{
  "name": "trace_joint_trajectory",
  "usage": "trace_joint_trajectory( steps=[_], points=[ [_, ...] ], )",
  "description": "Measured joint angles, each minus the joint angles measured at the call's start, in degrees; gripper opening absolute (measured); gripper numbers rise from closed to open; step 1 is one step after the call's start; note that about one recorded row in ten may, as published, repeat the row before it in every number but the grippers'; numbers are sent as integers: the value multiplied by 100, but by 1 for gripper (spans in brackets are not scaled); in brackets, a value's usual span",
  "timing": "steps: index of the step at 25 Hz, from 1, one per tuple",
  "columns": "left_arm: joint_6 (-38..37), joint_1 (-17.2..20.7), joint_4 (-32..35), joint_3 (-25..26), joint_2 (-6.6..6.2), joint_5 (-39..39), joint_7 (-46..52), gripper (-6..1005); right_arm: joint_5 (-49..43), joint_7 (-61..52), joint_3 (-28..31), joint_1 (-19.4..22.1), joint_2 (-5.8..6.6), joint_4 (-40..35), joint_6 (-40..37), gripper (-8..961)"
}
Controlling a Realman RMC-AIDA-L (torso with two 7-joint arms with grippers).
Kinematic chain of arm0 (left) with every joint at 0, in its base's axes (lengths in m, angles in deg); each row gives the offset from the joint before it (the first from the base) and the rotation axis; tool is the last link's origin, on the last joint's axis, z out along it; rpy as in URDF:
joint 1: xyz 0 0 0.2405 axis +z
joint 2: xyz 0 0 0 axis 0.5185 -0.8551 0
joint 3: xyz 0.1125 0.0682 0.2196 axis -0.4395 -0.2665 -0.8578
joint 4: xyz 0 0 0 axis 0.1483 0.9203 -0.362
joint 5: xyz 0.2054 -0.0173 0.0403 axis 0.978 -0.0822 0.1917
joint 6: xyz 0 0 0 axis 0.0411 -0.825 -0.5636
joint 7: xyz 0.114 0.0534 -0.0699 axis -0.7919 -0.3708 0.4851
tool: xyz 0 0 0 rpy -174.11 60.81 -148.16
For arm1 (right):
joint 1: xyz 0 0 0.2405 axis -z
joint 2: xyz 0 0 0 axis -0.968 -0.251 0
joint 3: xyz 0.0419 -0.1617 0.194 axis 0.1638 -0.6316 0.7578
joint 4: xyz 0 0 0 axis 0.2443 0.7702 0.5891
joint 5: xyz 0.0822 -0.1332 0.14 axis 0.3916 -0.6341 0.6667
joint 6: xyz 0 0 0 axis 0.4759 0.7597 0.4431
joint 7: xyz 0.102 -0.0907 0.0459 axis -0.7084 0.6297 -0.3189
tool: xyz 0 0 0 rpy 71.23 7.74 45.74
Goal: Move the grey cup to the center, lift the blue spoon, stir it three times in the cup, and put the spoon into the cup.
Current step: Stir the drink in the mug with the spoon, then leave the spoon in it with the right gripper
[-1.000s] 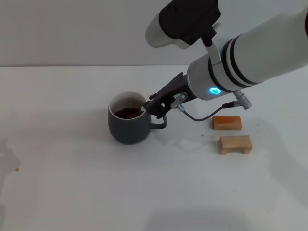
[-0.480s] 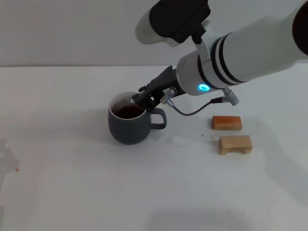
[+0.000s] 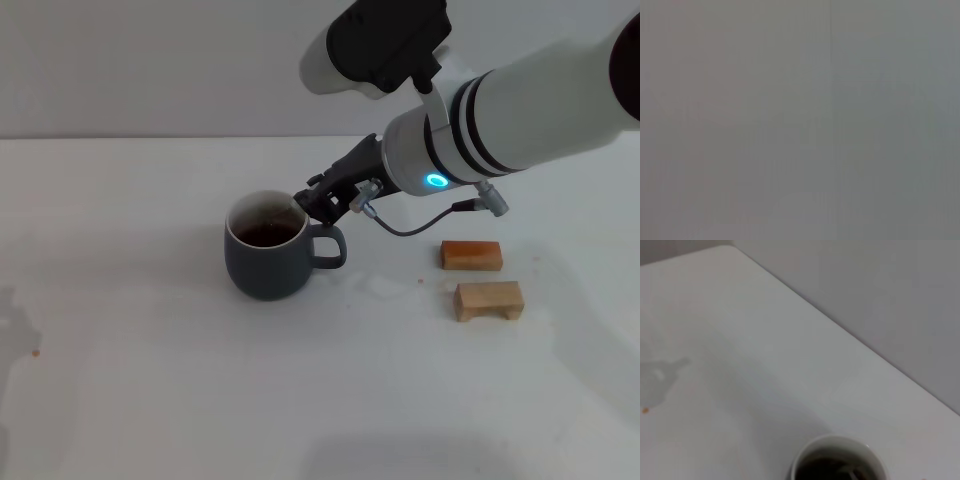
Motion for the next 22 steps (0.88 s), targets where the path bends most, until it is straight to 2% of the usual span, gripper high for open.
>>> trace_joint_trajectory(
  steps=[14, 22],
  points=[
    [5, 14, 1, -32, 8, 0, 1, -2, -21, -73, -4, 40, -11, 421, 599, 161],
    [0, 22, 0, -32, 9, 4, 0, -2, 169, -93, -162, -19, -21, 365, 462, 160]
  ],
)
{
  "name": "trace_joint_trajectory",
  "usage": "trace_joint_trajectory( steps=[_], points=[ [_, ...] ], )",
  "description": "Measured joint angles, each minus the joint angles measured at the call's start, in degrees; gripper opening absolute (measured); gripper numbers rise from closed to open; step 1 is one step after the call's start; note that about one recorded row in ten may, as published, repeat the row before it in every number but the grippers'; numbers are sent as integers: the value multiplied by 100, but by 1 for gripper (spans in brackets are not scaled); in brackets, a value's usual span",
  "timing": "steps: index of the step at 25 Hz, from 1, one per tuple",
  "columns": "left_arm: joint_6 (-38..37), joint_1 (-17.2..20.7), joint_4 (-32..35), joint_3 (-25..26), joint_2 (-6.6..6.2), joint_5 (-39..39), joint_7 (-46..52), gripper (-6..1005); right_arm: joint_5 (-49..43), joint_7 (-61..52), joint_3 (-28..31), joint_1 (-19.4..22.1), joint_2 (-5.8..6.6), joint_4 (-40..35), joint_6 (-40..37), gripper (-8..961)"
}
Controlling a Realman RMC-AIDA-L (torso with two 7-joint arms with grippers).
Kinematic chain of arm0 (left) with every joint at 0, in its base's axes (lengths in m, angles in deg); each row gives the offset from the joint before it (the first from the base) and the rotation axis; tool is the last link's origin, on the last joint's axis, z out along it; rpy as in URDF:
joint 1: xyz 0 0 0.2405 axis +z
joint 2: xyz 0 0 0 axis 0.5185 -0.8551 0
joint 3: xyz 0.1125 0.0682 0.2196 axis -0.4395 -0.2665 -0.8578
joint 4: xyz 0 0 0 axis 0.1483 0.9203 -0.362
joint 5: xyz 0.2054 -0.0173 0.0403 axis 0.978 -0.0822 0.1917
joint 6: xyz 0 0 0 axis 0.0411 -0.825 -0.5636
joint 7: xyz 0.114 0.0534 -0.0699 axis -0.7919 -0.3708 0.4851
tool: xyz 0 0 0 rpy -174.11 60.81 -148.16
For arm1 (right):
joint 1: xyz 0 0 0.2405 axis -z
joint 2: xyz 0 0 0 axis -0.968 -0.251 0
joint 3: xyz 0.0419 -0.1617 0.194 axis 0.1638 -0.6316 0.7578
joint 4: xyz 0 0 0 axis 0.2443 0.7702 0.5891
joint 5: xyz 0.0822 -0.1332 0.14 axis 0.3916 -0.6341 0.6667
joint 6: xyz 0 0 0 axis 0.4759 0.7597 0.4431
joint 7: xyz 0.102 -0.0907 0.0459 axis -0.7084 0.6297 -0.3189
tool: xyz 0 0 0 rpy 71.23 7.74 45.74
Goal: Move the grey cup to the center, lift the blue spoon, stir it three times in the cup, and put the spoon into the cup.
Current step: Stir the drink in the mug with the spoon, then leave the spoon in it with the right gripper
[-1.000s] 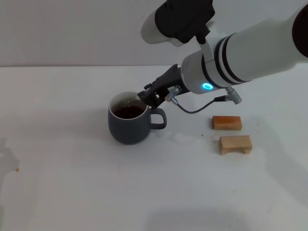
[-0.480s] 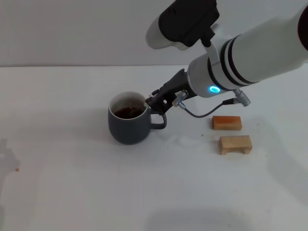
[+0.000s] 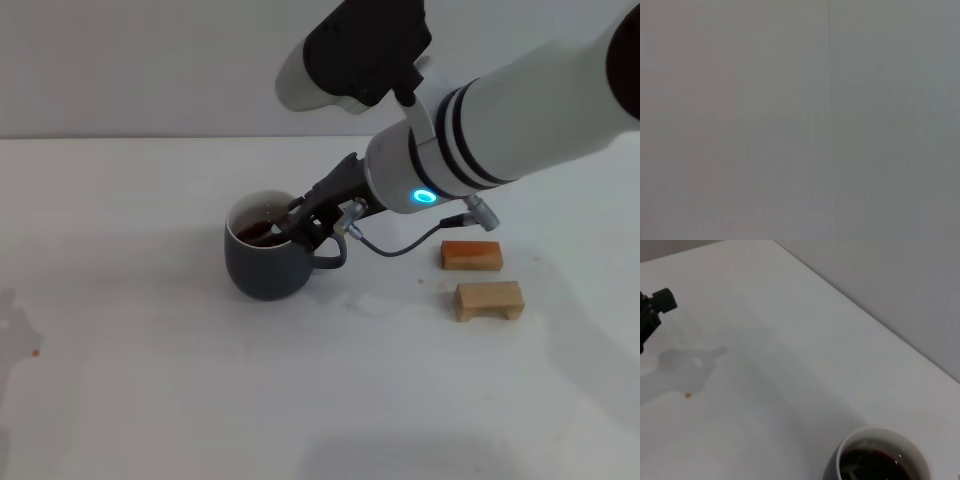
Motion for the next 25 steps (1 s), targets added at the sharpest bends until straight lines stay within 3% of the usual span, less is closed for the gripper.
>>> trace_joint_trajectory(
  steps=[9, 25],
  points=[
    [0, -4, 0, 0, -8, -4, 0, -2, 3, 79, -33, -192, -4, -407, -466, 161],
    [46, -34, 0, 0, -3, -3, 0, -2, -362, 227, 143, -112, 20, -479, -352, 160]
  ],
)
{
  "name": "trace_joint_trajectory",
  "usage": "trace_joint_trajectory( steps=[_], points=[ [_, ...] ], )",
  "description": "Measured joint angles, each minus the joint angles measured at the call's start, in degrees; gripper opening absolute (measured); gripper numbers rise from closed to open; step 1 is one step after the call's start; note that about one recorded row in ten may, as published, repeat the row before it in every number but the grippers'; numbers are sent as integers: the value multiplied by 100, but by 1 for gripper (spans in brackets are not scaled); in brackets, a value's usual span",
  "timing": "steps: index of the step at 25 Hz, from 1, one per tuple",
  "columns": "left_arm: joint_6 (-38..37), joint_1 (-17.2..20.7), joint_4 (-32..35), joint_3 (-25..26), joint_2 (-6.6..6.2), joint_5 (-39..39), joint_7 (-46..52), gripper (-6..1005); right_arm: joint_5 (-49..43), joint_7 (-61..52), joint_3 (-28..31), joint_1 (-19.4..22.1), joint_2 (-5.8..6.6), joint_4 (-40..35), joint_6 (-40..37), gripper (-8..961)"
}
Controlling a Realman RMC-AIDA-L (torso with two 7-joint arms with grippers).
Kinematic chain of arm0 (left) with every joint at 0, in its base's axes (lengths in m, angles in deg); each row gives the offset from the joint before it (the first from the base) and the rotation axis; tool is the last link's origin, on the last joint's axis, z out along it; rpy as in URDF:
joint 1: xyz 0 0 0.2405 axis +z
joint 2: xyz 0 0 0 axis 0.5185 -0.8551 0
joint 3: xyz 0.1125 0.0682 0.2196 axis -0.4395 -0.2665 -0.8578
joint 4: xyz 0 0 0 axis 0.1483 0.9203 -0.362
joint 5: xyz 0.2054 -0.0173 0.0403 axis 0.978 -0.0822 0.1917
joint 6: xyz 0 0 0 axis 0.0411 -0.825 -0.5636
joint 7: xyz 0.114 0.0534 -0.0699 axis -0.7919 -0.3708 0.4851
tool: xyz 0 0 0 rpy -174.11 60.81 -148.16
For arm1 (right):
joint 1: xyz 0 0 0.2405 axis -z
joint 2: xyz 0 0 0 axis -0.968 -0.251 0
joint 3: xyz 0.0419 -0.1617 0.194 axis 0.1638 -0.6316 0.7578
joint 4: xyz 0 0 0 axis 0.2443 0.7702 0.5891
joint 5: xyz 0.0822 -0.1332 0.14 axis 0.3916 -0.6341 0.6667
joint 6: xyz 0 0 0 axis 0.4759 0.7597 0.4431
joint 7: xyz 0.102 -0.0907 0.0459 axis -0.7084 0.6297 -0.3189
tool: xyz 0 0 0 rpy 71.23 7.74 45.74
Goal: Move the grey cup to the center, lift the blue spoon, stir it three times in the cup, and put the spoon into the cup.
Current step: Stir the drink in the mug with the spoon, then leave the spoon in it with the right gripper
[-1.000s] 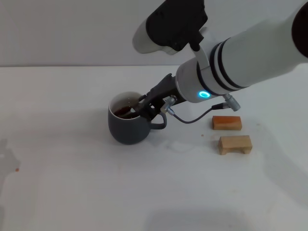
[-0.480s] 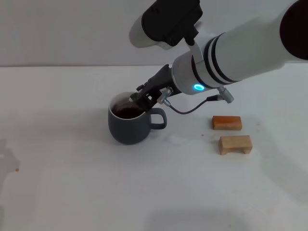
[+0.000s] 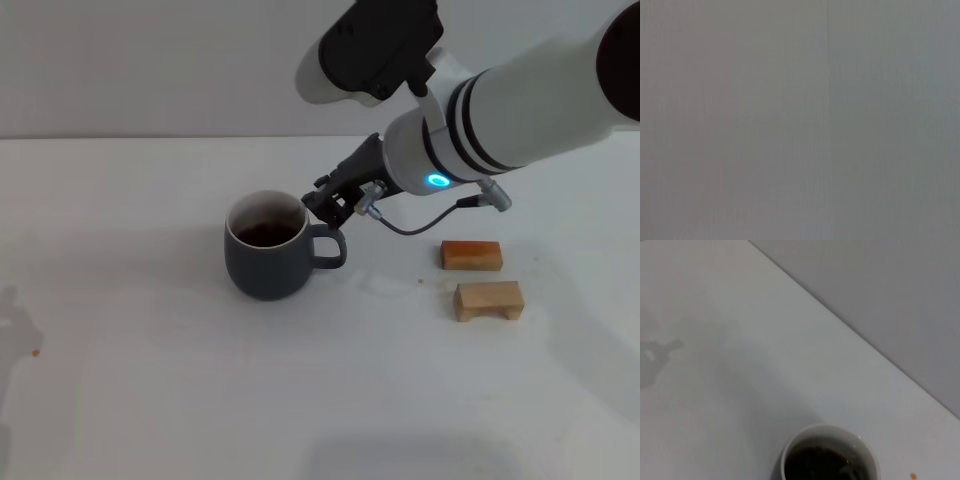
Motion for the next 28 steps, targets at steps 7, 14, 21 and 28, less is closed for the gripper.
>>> trace_joint_trajectory(
  steps=[7, 14, 21, 28],
  points=[
    [17, -12, -21, -9, 11, 0, 0, -2, 36, 0, 59, 69, -1, 205, 344, 161],
    [25, -4, -46, -8, 8, 0, 0, -2, 471, -5, -1, 82, -13, 216, 442, 161],
    [-4, -9, -44, -8, -3, 0, 0, -2, 611, 5, -176, -18, -15, 32, 89, 160],
    [-16, 6, -44, 17, -11, 0, 0, -2, 633, 20, -347, -154, -22, -218, -599, 159]
  ],
)
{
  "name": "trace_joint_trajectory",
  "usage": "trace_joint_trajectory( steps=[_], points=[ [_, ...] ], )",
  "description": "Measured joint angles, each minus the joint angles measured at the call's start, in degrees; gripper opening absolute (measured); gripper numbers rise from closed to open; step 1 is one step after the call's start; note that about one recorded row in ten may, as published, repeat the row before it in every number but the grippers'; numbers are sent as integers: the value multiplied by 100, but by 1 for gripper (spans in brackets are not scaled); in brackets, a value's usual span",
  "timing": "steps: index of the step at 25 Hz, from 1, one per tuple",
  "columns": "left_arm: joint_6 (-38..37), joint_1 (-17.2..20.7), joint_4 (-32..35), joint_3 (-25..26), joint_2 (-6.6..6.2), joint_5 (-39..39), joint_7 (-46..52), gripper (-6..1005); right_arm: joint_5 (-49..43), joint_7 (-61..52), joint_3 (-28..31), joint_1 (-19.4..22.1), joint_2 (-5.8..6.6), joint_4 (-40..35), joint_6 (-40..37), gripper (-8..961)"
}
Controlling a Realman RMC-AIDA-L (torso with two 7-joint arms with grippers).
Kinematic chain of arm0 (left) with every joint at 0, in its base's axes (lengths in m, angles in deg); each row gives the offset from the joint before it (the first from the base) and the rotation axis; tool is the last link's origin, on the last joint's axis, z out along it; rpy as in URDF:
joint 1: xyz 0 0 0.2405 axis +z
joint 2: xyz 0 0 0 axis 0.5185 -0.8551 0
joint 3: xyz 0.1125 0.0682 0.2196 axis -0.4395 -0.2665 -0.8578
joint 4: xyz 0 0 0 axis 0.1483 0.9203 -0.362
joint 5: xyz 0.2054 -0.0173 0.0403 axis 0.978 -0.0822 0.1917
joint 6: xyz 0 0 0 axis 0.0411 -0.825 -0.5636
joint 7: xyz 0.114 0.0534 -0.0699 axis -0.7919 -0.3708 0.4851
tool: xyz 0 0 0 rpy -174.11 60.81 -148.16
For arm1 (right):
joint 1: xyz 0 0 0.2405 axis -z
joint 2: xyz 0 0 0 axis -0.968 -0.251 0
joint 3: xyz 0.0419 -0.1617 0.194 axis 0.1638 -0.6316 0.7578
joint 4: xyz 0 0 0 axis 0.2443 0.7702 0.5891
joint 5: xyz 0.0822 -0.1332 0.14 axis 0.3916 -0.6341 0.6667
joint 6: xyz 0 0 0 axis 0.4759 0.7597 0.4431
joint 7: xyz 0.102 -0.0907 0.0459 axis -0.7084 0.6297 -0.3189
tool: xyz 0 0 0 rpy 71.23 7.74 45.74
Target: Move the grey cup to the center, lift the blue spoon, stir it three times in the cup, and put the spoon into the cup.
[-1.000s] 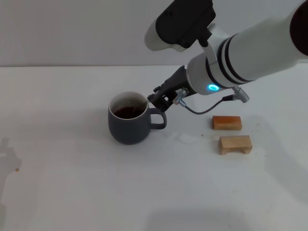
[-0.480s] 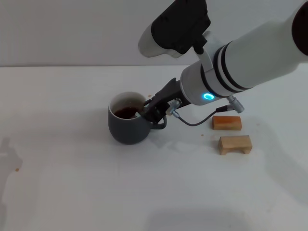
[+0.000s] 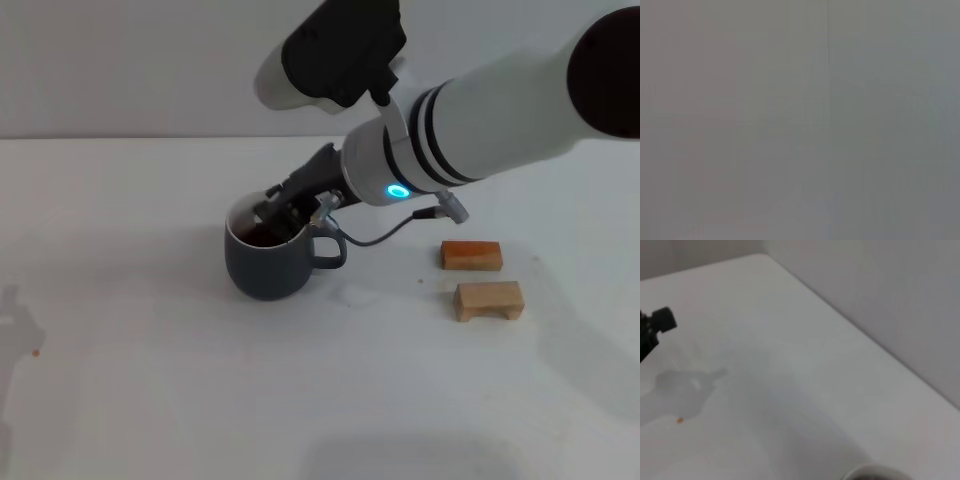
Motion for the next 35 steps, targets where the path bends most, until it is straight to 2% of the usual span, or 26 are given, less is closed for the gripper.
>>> trace_joint_trajectory(
  steps=[11, 22, 24, 26, 30, 31, 32, 35],
  points=[
    [-11, 35, 0, 10, -3, 0, 1, -2, 147, 1, -69, 87, -9, 6, -219, 160],
    [-25, 37, -10, -3, -3, 0, 6, -2, 114, 110, -1, 360, 10, 118, -680, 290],
    [-25, 37, -10, -3, -4, 0, 7, -2, 27, 242, 53, 557, 17, 294, -991, 315],
    [-25, 39, -11, -2, -3, 0, 7, -2, -100, 447, 102, 892, 21, 543, -1492, 315],
    [-32, 48, -8, 10, -3, -1, 9, -2, -304, 810, -58, 1985, 11, 1046, -3295, 316],
    [-35, 52, -8, 16, -3, -1, 9, -2, -337, 1183, -439, 2709, 6, 1122, -4805, 316],
    [-35, 52, -8, 16, -3, -1, 9, -2, -337, 1183, -439, 2709, 6, 1122, -4805, 316],
    [-40, 67, -10, 27, -3, 0, 10, -2, -405, 1709, -1230, 3582, 0, 612, -7451, 317]
  ],
)
